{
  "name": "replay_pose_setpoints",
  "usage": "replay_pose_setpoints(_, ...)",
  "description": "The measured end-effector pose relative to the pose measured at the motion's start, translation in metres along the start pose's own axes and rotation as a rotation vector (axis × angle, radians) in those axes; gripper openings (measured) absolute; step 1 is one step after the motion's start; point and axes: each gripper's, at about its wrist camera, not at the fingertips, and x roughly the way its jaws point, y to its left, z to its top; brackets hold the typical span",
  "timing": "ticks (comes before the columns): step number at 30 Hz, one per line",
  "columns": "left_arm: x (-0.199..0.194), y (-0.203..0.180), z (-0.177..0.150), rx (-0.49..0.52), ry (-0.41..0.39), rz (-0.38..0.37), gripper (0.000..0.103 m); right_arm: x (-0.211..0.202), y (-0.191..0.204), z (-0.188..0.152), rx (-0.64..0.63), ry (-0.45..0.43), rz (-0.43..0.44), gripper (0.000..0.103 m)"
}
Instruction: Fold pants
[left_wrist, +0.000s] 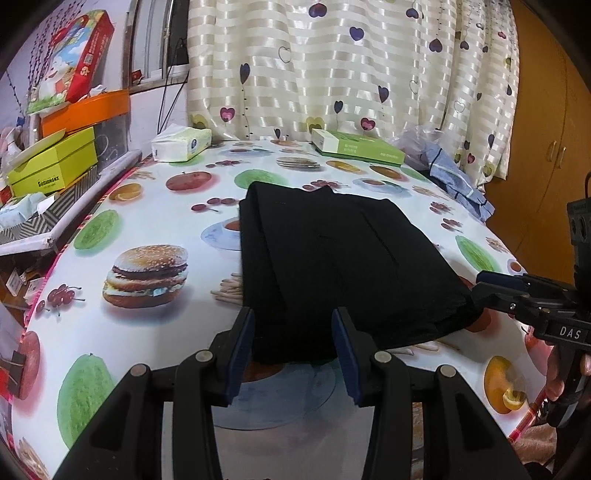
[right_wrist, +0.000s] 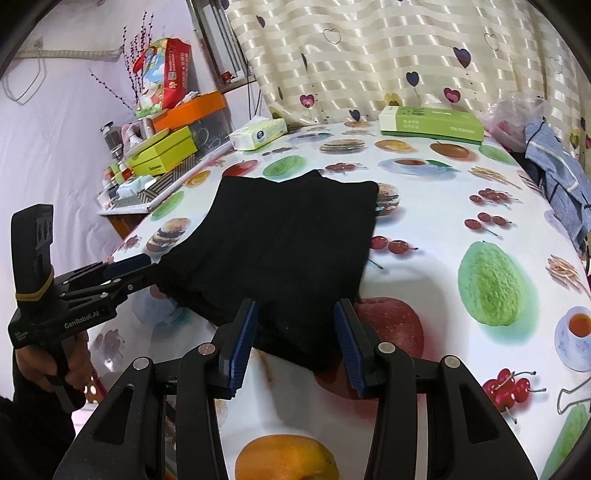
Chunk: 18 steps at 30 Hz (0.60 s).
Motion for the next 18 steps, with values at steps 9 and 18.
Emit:
replay_pose_setpoints(9,0.003,0.014,0.005,-0.038,0.003,-0.006,0.046,0.0,-0.008,0.009,0.016,-0.006,-0.002,0.053)
replay_pose_setpoints(18,0.018,0.036,0.028,-0.113,0.015,-0.094,0.052,0.021,-0.027,0.028,0.076,0.036,0.028,0.053)
